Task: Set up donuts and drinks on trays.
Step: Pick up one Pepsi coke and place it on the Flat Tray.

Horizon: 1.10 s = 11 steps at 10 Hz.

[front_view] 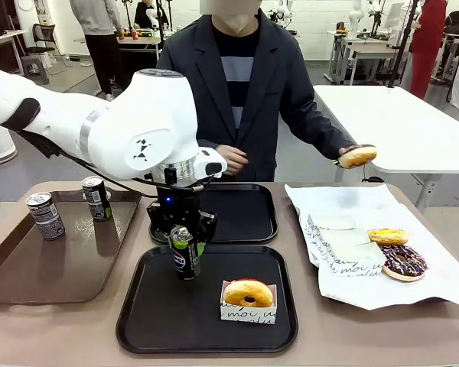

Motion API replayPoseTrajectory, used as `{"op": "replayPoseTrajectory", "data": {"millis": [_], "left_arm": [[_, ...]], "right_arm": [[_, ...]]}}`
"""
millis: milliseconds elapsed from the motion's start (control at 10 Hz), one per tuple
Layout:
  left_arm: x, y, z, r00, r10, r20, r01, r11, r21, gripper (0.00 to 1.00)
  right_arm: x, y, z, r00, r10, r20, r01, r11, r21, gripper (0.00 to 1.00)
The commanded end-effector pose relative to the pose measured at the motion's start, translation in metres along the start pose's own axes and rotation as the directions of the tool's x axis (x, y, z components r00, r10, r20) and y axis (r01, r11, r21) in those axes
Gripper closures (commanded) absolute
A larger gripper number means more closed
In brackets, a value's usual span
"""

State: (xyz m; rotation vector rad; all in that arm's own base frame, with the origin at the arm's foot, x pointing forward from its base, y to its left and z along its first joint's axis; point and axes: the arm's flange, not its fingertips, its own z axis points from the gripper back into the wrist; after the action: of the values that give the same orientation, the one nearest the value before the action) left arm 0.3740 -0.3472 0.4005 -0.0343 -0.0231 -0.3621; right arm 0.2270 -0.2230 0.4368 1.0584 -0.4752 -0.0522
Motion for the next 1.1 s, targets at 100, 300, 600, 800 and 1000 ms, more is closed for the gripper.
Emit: {"op": "replayPoseTrajectory", "data": {"millis": [100,300,600,800,1000], "left_arm": [[-0.009,-0.001,0.005,1.0,0.008,-0.009,-0.008,1.0,0.01,0.41],[-0.025,0.003,0.013,1.0,-0.007,-0.005,0.007,1.0,0.008,0.41],[-0.015,0.0,0.006,1.0,-0.004,-0.012,0.004,1.0,0.018,0.41],[-0.02,0.004,0.002,1.0,0.0,-0.022,0.001,1.0,0.026,0.41],[-0.017,0.014,-0.008,0.999,0.026,-0.028,-0.025,1.0,0.014,0.41]], "right_arm": [[0.002,-0.001,0.0,1.0,0.015,0.017,-0.016,1.0,0.02,0.0],[0.002,-0.001,0.0,1.0,0.015,0.017,-0.016,1.0,0.02,0.0],[0.002,-0.001,0.0,1.0,0.015,0.017,-0.016,1.0,0.02,0.0],[0.002,-0.001,0.0,1.0,0.015,0.017,-0.016,1.0,0.02,0.0],[0.002,-0.001,0.0,1.0,0.015,0.017,-0.016,1.0,0.02,0.0]]}}
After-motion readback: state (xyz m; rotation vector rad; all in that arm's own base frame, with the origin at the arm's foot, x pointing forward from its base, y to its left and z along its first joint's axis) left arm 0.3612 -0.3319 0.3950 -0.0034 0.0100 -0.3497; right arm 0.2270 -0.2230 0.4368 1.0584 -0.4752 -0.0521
